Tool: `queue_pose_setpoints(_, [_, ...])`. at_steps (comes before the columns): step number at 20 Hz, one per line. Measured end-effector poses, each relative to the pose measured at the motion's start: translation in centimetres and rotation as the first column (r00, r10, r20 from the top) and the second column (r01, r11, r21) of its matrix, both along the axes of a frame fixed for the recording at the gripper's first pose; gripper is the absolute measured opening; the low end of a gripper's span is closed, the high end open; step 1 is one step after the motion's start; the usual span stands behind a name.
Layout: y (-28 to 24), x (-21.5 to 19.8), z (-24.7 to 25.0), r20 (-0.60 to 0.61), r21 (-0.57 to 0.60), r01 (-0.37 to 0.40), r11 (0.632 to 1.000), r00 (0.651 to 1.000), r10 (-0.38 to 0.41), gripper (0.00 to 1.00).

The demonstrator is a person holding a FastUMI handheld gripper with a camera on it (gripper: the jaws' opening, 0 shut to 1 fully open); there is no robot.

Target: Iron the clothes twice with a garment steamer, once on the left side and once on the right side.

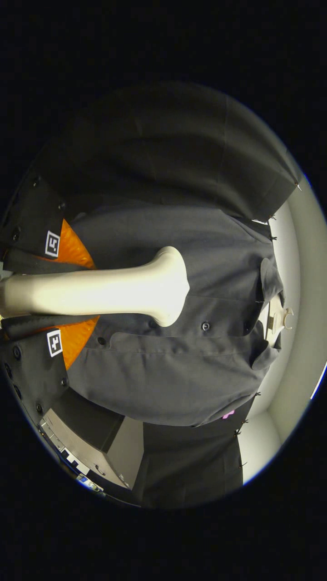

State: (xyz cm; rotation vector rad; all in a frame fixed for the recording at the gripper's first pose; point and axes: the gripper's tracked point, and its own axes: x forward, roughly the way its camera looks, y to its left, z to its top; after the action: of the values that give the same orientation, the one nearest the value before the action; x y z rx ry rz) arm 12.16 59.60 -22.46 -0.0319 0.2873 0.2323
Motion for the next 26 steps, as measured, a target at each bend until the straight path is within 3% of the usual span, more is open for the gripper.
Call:
queue_pose_setpoints(13, [0.3,-5.9,-10.8,-0.156,-0.091,-0.084,0.992,0.985,0.069,0.44])
queue_pose_setpoints(17, [0.2,-6.6,-11.7,-0.168,-0.098,-0.097,0.99,0.983,0.08,0.45])
queue_pose_setpoints(21, [-0.1,-6.4,-9.0,-0.131,-0.064,-0.109,0.992,0.986,0.099,0.44])
queue_pose_setpoints(26, [-1.8,-4.2,0.8,-0.006,0.021,-0.088,0.996,0.996,0.088,0.44])
